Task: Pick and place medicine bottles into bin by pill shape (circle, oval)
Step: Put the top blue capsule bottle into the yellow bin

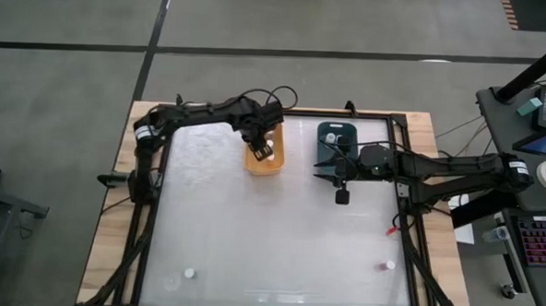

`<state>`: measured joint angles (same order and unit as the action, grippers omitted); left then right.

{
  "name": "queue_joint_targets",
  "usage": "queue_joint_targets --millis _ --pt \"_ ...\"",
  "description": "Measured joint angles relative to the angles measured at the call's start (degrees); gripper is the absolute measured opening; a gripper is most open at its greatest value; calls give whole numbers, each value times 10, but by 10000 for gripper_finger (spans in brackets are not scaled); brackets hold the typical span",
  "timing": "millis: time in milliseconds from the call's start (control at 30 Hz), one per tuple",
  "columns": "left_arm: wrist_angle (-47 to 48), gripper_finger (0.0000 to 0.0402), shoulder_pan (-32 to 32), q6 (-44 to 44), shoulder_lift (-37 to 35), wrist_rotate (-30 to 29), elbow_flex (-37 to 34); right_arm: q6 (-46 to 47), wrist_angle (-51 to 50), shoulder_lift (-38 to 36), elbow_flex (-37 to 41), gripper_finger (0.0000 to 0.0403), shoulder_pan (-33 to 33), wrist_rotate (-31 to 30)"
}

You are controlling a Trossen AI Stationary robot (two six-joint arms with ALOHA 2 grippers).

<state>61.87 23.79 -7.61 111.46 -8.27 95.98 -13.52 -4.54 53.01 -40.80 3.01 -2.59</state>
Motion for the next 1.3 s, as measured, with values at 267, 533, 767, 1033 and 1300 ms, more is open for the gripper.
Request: queue_joint_targets --millis 267,533,767,1033,1300 --pt "-2 102 7 7 26 0 1 -1 -1 0 0 114 0 0" --pt "-17 102 14 5 26 9 1 0 -3 0 0 114 0 0" --pt "-21 102 14 5 43 19 2 -1 -8 0 0 114 0 0" --pt "-27 102 14 5 53 20 2 -2 -9 0 0 114 0 0" --pt "-29 105 14 4 53 20 2 -2 -9 0 0 114 0 0"
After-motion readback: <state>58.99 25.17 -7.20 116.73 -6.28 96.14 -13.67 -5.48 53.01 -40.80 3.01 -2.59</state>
